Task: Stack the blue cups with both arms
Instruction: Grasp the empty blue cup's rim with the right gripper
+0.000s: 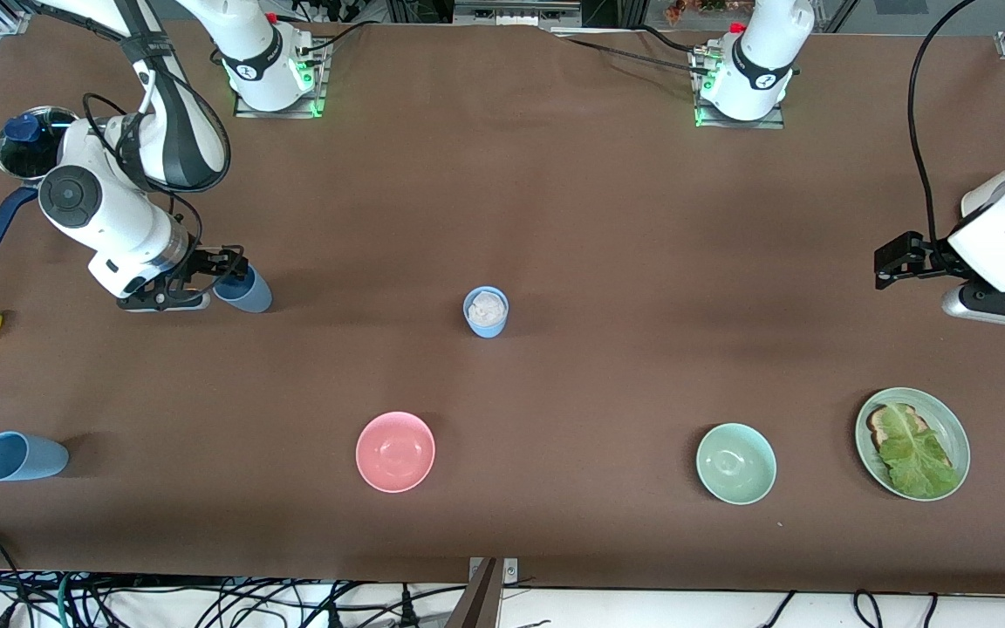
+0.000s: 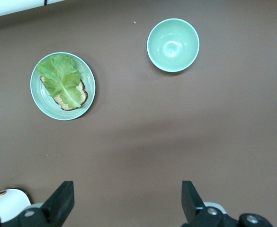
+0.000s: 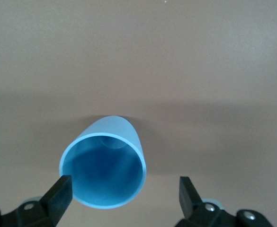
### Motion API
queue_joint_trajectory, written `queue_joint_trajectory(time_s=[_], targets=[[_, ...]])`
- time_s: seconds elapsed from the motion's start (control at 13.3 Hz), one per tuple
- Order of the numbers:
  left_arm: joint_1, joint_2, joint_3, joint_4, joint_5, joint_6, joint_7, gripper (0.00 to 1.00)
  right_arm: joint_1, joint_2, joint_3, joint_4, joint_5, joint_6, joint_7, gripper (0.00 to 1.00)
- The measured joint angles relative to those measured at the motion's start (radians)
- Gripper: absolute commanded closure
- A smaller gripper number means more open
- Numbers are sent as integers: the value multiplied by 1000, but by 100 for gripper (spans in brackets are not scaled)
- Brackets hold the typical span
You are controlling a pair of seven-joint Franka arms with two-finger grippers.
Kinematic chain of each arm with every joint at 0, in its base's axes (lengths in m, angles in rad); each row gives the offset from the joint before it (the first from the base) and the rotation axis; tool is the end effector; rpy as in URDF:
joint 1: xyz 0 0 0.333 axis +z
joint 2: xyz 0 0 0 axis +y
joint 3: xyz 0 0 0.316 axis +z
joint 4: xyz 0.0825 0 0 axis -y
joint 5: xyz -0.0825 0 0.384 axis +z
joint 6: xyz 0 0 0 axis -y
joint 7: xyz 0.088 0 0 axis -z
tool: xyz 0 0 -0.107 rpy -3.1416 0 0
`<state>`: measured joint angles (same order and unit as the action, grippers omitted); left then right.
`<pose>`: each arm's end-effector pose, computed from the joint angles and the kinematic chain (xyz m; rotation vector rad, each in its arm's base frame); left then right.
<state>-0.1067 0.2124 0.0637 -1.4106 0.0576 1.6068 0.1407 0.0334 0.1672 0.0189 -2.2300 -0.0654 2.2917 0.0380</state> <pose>0.6207 -0.0249 0.5789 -3.0578 0.2876 0.0295 0.5304 0.0263 0.2887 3.0877 0.0926 -0.1597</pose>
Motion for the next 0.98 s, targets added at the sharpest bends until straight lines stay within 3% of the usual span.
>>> queue_joint_trajectory(time_s=[0.08,0.3,0.45,0.98], targets=[[-4,-10,-2,-7,0,0,0,0,0,5,-4,-3,-1,11,0,12],[-10,-29,-3,-12,-3,4,1,0,-1,35,-8,-15,-2,52,0,72],[0,-34,0,-18,-22,12,1,0,-1,57,-8,-15,-2,71,0,100],[45,-70,25,-38,-29,25,-37,0,-1,77,-9,-6,-2,93,0,100]])
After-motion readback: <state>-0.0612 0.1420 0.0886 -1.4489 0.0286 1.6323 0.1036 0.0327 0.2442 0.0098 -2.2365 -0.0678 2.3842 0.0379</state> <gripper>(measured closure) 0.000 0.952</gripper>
